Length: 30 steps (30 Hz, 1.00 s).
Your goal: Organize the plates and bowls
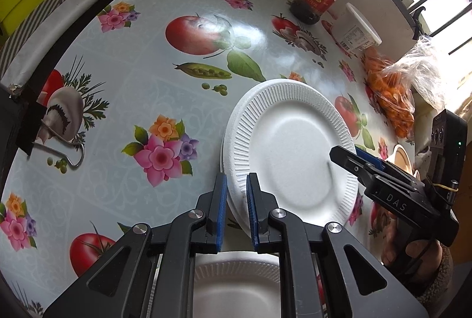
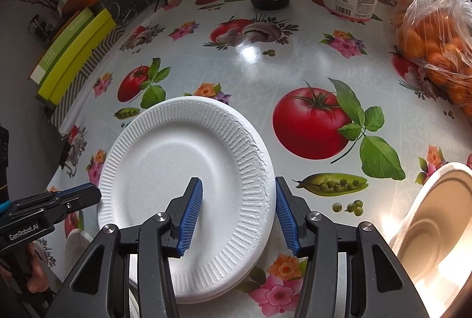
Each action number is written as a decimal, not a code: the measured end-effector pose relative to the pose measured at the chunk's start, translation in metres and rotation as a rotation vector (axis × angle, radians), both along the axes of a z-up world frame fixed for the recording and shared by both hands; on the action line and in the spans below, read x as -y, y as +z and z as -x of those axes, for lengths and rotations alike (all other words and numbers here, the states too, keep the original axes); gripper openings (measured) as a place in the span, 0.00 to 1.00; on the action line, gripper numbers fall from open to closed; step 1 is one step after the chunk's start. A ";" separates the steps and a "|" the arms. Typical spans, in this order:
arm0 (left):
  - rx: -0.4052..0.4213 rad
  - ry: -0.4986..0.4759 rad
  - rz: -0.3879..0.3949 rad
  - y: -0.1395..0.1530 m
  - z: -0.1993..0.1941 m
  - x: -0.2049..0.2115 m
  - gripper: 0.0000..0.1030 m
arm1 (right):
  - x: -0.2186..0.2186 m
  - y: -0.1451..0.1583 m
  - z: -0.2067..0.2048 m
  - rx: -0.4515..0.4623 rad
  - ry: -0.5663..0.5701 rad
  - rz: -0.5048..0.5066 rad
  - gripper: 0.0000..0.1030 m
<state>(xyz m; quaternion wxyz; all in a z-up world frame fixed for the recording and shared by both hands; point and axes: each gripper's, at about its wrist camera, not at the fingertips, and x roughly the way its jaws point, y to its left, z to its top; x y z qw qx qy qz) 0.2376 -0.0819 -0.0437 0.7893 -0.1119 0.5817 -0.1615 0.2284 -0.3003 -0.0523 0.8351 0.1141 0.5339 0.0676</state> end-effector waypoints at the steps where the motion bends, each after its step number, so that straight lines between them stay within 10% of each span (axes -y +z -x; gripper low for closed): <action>1: 0.000 -0.004 0.002 0.001 0.000 0.000 0.13 | 0.000 -0.001 0.000 -0.007 0.000 0.003 0.48; 30: 0.018 -0.011 0.012 0.009 0.009 -0.001 0.13 | 0.002 0.013 0.011 0.023 -0.018 0.022 0.39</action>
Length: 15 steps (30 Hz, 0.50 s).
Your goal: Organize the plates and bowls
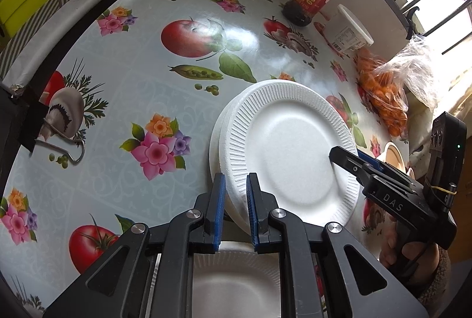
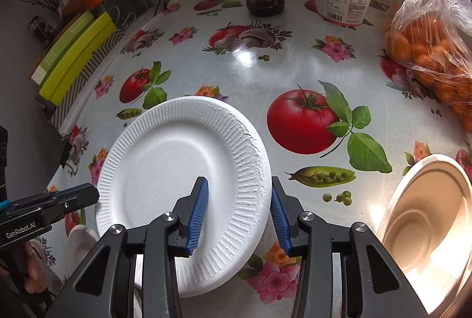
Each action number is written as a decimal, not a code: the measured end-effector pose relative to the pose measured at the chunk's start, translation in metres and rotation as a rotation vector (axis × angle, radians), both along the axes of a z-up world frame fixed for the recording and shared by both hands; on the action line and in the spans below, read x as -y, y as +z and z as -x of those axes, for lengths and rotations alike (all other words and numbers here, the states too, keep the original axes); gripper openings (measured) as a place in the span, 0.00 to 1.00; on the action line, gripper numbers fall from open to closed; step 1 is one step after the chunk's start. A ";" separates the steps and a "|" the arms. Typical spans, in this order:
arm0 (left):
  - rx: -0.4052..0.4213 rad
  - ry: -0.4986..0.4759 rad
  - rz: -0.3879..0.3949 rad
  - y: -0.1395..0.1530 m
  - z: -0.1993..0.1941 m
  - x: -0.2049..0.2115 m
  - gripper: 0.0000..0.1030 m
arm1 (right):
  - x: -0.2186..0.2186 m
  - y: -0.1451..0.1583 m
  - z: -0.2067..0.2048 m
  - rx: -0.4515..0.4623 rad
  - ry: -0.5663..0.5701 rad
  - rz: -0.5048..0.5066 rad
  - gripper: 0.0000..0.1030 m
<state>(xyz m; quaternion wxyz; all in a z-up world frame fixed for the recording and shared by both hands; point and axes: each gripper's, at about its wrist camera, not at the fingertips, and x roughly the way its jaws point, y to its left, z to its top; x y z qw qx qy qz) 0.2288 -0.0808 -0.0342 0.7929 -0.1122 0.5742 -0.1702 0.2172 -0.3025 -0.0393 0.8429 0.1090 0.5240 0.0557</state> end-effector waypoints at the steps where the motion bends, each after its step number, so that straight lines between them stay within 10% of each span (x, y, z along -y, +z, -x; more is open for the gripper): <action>1: 0.000 0.001 0.000 0.001 0.000 0.000 0.13 | 0.000 0.001 0.000 0.001 -0.001 0.000 0.39; 15: 0.033 -0.007 -0.004 0.016 0.005 -0.001 0.13 | 0.001 0.016 0.008 0.035 -0.004 -0.019 0.39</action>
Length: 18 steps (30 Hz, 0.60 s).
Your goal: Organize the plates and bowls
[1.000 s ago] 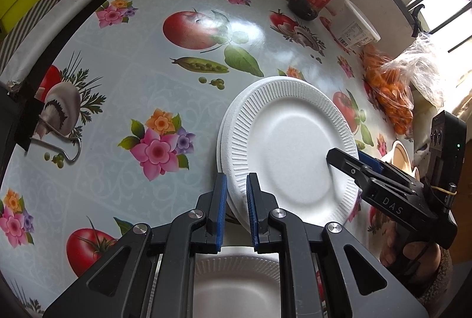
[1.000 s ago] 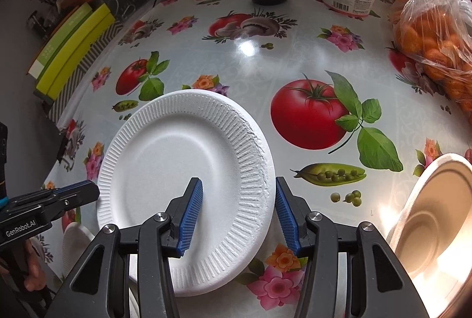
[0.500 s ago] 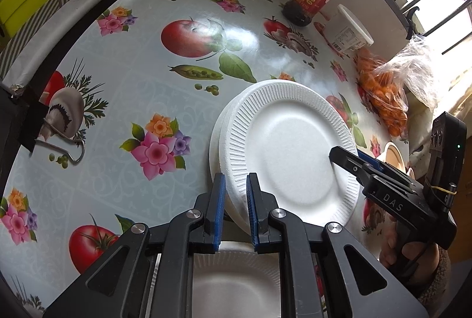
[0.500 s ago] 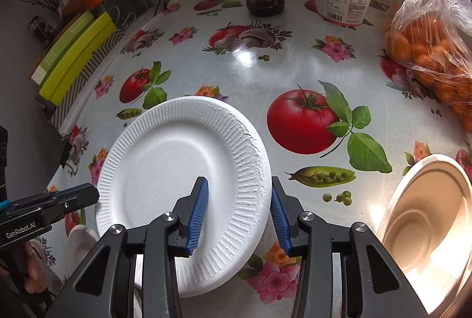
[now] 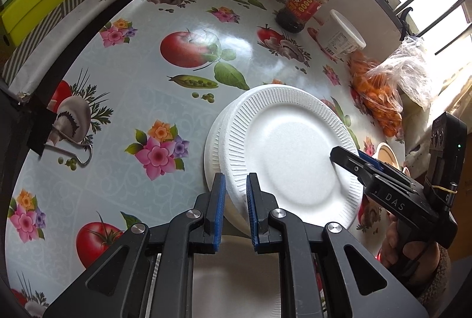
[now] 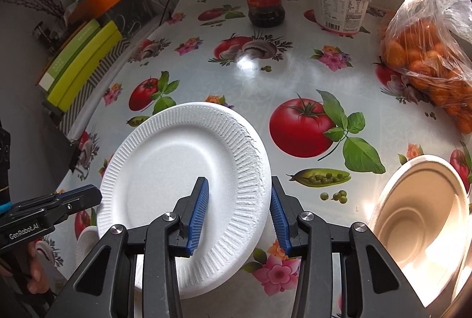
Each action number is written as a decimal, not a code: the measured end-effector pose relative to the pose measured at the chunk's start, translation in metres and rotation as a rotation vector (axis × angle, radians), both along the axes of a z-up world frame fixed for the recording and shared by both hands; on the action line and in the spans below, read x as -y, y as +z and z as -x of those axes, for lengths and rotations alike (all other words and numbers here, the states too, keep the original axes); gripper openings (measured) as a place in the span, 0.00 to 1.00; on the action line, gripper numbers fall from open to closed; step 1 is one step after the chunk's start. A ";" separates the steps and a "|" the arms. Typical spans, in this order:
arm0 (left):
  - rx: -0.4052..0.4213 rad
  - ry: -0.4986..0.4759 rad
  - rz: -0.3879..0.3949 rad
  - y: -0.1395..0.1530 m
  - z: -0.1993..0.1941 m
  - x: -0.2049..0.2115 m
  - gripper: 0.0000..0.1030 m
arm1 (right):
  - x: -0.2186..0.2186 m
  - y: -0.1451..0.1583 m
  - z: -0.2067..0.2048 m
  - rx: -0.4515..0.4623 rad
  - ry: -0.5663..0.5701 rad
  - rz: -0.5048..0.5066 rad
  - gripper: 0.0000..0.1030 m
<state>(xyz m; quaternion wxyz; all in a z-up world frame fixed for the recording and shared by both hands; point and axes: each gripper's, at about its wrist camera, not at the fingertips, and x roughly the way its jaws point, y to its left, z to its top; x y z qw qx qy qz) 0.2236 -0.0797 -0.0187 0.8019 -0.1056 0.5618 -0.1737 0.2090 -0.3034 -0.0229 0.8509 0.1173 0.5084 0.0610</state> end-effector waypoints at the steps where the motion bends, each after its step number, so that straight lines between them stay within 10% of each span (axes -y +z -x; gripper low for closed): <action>1: 0.003 -0.001 -0.001 0.002 0.000 0.000 0.13 | 0.000 0.002 0.001 0.005 0.000 0.000 0.39; 18: -0.022 -0.002 -0.041 -0.015 0.001 0.007 0.13 | 0.000 -0.012 0.001 -0.034 0.006 0.000 0.39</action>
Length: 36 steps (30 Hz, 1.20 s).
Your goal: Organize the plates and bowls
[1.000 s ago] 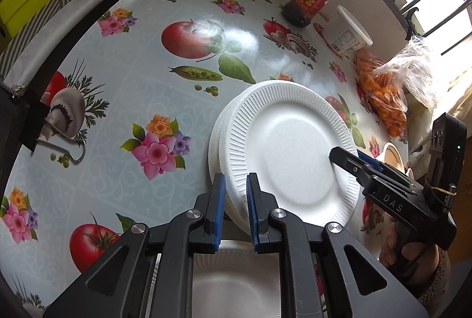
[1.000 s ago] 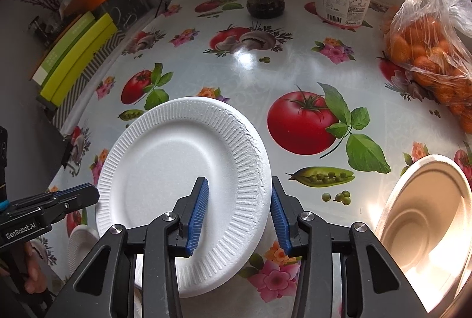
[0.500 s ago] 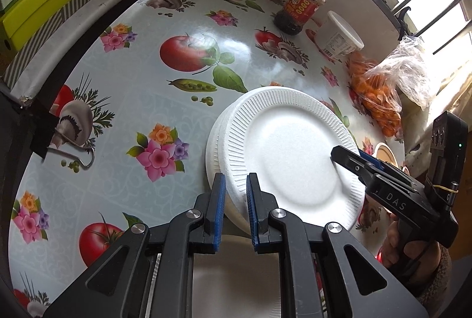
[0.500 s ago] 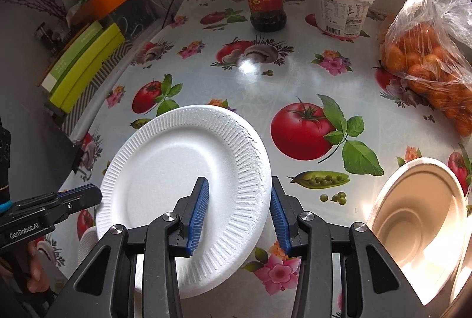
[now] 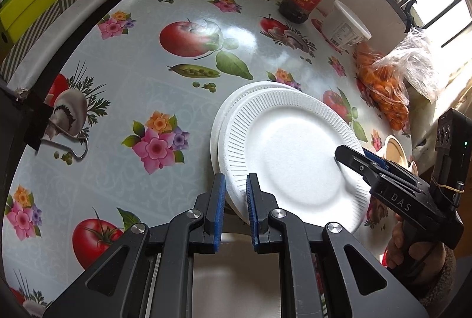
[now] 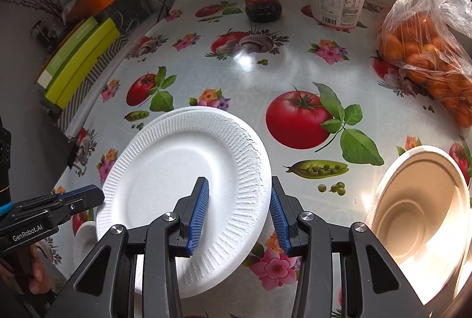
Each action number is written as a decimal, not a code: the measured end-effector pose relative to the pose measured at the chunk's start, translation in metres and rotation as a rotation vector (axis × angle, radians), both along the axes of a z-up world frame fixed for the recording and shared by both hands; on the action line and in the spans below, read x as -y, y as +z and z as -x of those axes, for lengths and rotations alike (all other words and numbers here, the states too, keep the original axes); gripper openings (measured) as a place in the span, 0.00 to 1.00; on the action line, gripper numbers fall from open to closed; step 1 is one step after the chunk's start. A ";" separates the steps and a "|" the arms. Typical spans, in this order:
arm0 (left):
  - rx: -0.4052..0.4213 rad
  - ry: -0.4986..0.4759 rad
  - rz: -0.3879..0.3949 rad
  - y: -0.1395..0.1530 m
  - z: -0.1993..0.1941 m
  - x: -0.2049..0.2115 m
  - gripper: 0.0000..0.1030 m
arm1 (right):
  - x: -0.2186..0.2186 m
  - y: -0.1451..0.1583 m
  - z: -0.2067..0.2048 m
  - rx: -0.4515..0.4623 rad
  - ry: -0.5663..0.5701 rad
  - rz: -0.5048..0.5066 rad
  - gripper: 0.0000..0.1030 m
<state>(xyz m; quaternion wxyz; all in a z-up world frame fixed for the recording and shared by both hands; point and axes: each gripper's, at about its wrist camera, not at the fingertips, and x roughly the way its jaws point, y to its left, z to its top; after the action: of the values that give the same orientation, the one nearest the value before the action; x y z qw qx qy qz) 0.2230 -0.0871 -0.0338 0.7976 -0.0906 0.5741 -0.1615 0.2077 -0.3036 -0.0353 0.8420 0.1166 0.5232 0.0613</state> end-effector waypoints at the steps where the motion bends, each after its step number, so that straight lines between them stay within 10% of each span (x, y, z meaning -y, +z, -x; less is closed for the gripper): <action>1: -0.001 -0.001 -0.010 -0.002 -0.001 0.001 0.13 | -0.001 -0.002 -0.001 -0.003 0.004 0.002 0.39; 26: -0.035 0.004 0.078 -0.013 -0.014 0.002 0.15 | 0.001 -0.019 -0.016 -0.028 -0.024 0.001 0.52; 36: -0.033 0.025 0.077 -0.011 -0.015 -0.003 0.15 | -0.002 -0.018 -0.017 -0.029 -0.011 0.003 0.35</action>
<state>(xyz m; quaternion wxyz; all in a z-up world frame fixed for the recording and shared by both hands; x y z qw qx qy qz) 0.2379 -0.0839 -0.0451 0.7859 -0.1309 0.5793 -0.1719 0.2243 -0.3012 -0.0538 0.8349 0.1190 0.5347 0.0541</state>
